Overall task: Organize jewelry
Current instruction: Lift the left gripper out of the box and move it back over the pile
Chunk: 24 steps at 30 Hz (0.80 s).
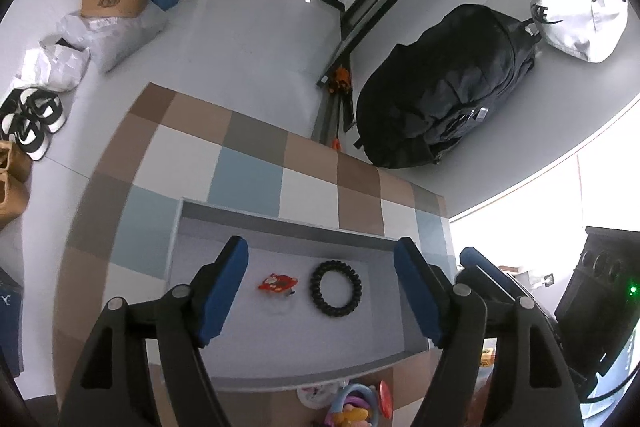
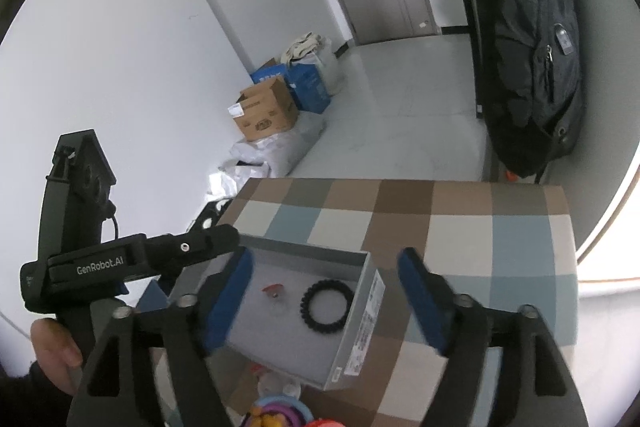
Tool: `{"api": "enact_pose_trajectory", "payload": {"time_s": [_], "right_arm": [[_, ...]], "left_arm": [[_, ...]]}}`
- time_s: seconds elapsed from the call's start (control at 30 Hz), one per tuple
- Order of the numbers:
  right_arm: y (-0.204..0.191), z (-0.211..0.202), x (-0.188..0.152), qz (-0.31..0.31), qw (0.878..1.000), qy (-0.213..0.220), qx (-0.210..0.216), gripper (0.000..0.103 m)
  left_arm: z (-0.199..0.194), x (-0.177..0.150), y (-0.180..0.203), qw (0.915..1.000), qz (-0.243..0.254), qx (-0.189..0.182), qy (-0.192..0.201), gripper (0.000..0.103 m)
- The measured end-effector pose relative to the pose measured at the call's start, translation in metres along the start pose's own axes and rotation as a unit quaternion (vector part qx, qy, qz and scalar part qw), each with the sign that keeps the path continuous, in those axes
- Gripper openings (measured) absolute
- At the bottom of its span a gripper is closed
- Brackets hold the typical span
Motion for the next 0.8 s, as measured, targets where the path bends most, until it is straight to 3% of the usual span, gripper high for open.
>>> {"api": "enact_pose_trajectory", "payload": {"time_s": [0.17, 0.23, 0.3, 0.53, 0.67, 0.8], "right_arm": [[-0.007, -0.01, -0.001, -0.018, 1.0, 0.007, 0.003, 0.091], [-0.008, -0.018, -0.001, -0.021, 1.0, 0.013, -0.004, 0.1], [-0.009, -0.026, 0.0, -0.024, 0.999, 0.024, -0.007, 0.103], [0.001, -0.044, -0.013, -0.021, 0.999, 0.021, -0.03, 0.103], [0.006, -0.055, -0.026, -0.018, 0.999, 0.012, -0.039, 0.103], [0.011, -0.058, -0.046, -0.028, 0.999, -0.012, -0.042, 0.103]], "left_arm": [[-0.019, 0.004, -0.004, 0.9994, 0.008, 0.019, 0.029, 0.083], [-0.028, 0.005, -0.005, 0.9988, 0.013, 0.023, 0.043, 0.084], [-0.033, 0.003, -0.002, 0.998, 0.024, 0.025, 0.052, 0.084], [-0.044, -0.018, 0.006, 0.9947, 0.075, 0.04, 0.058, 0.084], [-0.052, -0.026, 0.009, 0.9938, 0.08, 0.043, 0.064, 0.084], [-0.053, -0.039, 0.012, 0.9957, 0.074, 0.039, 0.04, 0.084]]}}
Point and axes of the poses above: each gripper's, at about its wrist camera, not at the fingertips, and z roughly the way its jaws point, y to its right, x to its top, the point moved 9 cm from there along z, roughly the way its jaws point, and after that the axes turned 13 degrees about y, right-handed, at the moved point
